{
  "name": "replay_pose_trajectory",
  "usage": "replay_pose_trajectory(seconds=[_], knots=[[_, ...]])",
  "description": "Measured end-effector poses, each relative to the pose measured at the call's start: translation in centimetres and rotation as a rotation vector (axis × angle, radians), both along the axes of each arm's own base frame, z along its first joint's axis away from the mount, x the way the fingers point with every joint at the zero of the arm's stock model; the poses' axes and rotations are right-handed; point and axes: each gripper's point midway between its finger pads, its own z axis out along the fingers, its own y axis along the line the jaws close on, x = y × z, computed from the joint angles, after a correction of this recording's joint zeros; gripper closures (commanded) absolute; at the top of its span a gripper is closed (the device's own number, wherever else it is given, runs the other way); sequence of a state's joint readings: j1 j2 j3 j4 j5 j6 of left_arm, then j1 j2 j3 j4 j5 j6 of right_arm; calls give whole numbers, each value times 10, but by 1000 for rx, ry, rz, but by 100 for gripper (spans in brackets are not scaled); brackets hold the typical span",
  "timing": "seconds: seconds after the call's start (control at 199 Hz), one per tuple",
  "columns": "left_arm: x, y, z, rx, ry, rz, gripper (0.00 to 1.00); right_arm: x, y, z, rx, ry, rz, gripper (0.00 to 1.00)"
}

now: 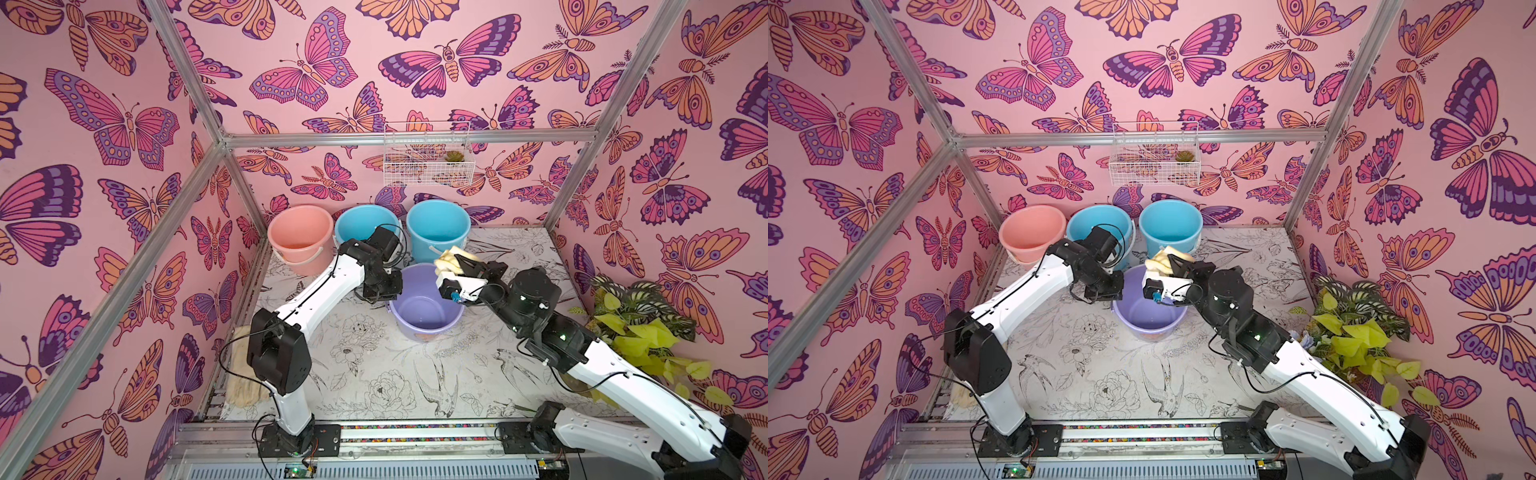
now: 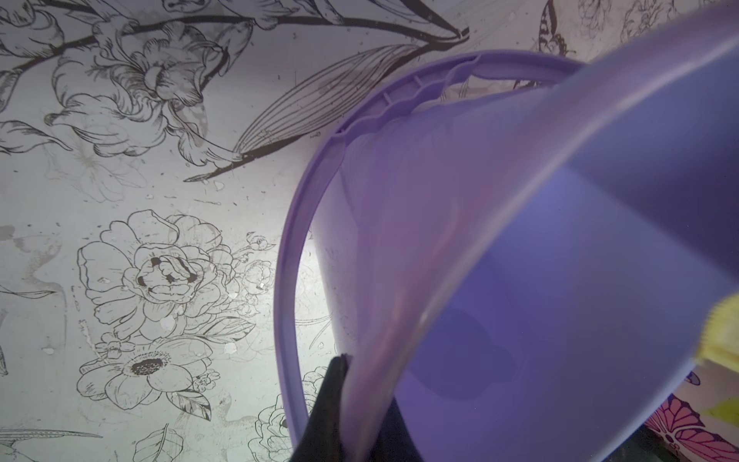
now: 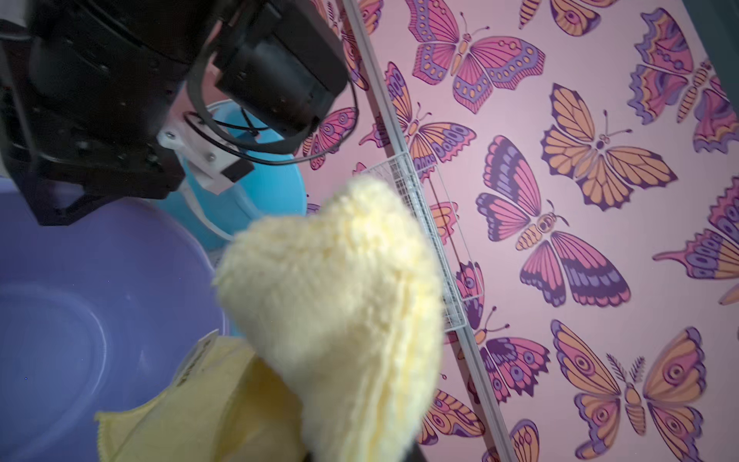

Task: Wipe the inside of the bucket with a cloth
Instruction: Place the cleaning item at the center of the board.

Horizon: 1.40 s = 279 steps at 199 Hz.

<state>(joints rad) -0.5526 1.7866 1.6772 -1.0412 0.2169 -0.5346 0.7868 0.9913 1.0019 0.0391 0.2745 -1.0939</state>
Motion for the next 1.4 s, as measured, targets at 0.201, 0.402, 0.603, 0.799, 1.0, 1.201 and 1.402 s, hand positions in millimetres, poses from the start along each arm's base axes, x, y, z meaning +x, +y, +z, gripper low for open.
replay_pose_trajectory(seconds=[0.201,0.402,0.603,0.799,1.0,1.201,1.402], knots=[[11,9,1,-1,-6,34,82,15,-36,11,111,2,-224,100],[16,14,2,0,-12,53,68,21,-69,-8,321,119,-431,100],[18,15,3,0,-21,58,59,21,-85,-77,516,326,-594,100],[17,23,20,5,-83,66,34,18,-85,-183,556,545,-738,73],[7,48,44,51,-189,98,1,9,-88,-252,569,677,-833,36],[-8,84,32,160,-252,154,0,12,-88,-245,673,687,-829,1],[-22,131,0,306,-308,238,0,21,-116,-221,787,653,-854,1]])
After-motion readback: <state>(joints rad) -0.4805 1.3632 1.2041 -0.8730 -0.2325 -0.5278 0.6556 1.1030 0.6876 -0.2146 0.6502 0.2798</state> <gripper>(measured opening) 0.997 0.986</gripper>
